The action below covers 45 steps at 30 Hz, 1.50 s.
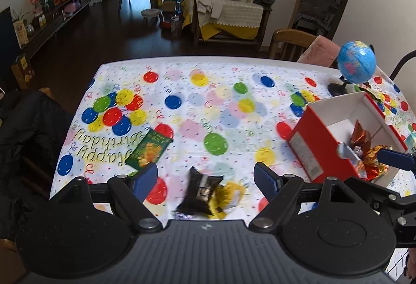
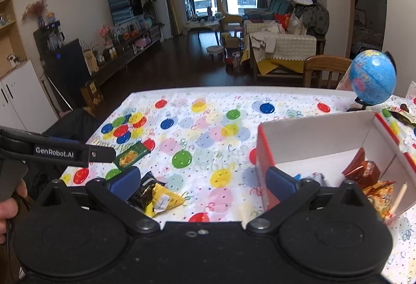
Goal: Organize snacks
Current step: 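Lower left gripper onto black chip bag while right lowers onto yellow packet, then grasp and lift the black chip bag with left gripper while right lifts yellow packet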
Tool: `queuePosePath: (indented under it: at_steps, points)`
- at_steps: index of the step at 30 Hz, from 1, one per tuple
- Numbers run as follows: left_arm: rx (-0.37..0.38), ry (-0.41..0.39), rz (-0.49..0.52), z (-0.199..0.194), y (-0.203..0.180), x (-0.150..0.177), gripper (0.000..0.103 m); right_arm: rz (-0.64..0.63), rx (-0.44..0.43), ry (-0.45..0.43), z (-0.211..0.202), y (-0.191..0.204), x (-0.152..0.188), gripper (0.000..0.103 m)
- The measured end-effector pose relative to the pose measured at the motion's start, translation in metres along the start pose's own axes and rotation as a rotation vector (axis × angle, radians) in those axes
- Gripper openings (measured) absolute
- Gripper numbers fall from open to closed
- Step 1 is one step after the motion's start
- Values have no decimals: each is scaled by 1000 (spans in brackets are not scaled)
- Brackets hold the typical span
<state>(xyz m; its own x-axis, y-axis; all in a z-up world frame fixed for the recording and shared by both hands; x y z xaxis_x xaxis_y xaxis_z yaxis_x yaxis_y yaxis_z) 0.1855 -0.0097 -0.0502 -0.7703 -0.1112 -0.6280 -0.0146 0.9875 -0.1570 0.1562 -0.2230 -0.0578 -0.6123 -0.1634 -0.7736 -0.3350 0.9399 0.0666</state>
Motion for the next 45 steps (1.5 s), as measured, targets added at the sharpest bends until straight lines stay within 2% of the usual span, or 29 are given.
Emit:
queuePosePath:
  at_steps: [6, 17, 27, 33, 34, 36, 38, 45]
  points:
    - [5, 47, 3, 20, 18, 3, 81, -36, -5, 52, 23, 18, 5, 102]
    - [25, 180, 18, 76, 29, 18, 81, -143, -58, 165, 75, 37, 18, 92]
    - [33, 249, 40, 117, 29, 27, 81, -274, -175, 239, 125, 49, 32, 77]
    - [50, 266, 51, 129, 25, 27, 79, -335, -213, 265, 146, 56, 34, 70]
    - [50, 266, 56, 130, 24, 26, 79, -338, -220, 270, 150, 56, 34, 69]
    - [54, 278, 61, 134, 22, 26, 68, -348, -228, 283, 155, 56, 35, 64]
    - [54, 284, 63, 137, 21, 27, 67, -352, -237, 296, 160, 56, 37, 55]
    - [62, 296, 57, 142, 20, 28, 46, -338, -238, 291, 162, 54, 38, 47]
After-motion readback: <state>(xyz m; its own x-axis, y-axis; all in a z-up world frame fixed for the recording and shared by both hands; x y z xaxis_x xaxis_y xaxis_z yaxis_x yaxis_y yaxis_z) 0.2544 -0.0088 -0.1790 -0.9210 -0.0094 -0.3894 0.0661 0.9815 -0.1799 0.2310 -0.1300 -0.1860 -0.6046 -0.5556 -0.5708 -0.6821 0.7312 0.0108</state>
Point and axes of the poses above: each gripper's, at about its wrist camera, not at the fingertips, and z roughly the way its jaws point, y to its left, x to its underside, the point moved 1 cm from there along z, roughly the way its jaws point, and after that the axes turned 4 degrees about -z, right-handed, at the moved point
